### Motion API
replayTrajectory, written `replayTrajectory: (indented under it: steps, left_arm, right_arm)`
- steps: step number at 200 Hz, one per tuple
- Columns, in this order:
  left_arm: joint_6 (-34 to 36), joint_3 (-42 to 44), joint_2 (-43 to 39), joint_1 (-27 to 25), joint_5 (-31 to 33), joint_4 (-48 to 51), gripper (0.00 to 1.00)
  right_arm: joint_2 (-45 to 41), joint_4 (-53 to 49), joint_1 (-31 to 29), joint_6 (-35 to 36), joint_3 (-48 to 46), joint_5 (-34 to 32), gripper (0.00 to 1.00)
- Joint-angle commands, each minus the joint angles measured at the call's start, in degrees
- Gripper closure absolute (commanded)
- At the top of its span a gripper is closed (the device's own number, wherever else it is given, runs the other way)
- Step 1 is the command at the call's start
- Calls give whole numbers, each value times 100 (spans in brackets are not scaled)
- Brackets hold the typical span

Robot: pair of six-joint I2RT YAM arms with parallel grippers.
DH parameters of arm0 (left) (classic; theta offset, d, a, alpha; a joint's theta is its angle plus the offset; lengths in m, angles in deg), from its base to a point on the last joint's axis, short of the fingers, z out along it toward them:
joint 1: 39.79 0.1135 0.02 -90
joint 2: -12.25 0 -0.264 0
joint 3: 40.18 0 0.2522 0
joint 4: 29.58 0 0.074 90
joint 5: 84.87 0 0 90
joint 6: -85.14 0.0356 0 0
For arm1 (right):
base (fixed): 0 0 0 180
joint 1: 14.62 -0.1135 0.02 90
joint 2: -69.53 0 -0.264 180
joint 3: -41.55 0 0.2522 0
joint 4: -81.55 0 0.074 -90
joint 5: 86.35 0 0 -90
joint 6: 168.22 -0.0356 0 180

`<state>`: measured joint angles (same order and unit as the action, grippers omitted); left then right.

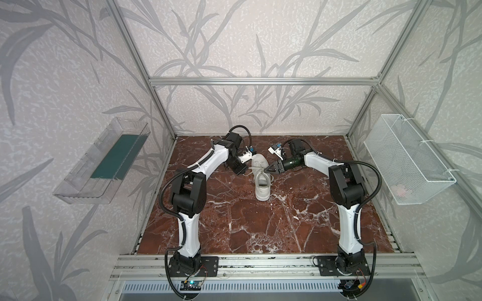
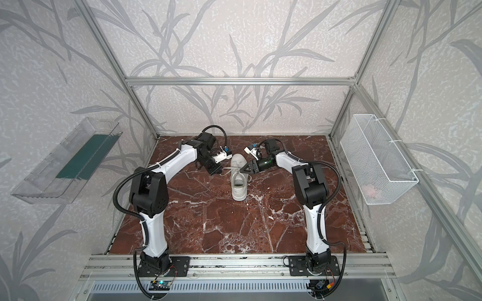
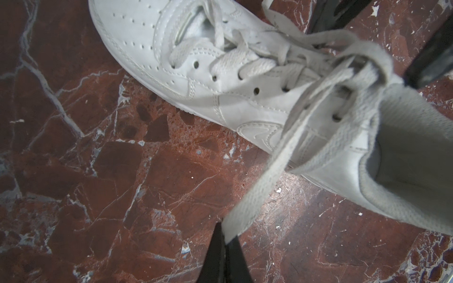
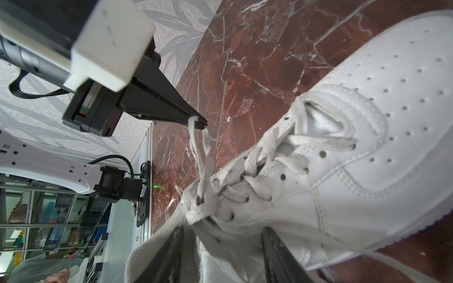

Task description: Tie the shoes

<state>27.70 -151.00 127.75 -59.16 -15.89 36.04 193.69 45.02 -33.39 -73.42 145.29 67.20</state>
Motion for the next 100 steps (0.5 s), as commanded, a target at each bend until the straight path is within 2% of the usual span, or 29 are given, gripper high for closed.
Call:
replayTrajectory:
  steps: [1,62,100]
  left_arm:
    - [116,-156,77,4,-78,211,100]
    - [86,-168,94,6,-105,211,100]
    - [77,-166,62,9,-113,204,100]
  right_arm:
    - [38,-365,-40,200,168,245,50]
    - [-109,-735,-40,364,143,254,65]
    - [-102,-800,-81,425,177,114,65]
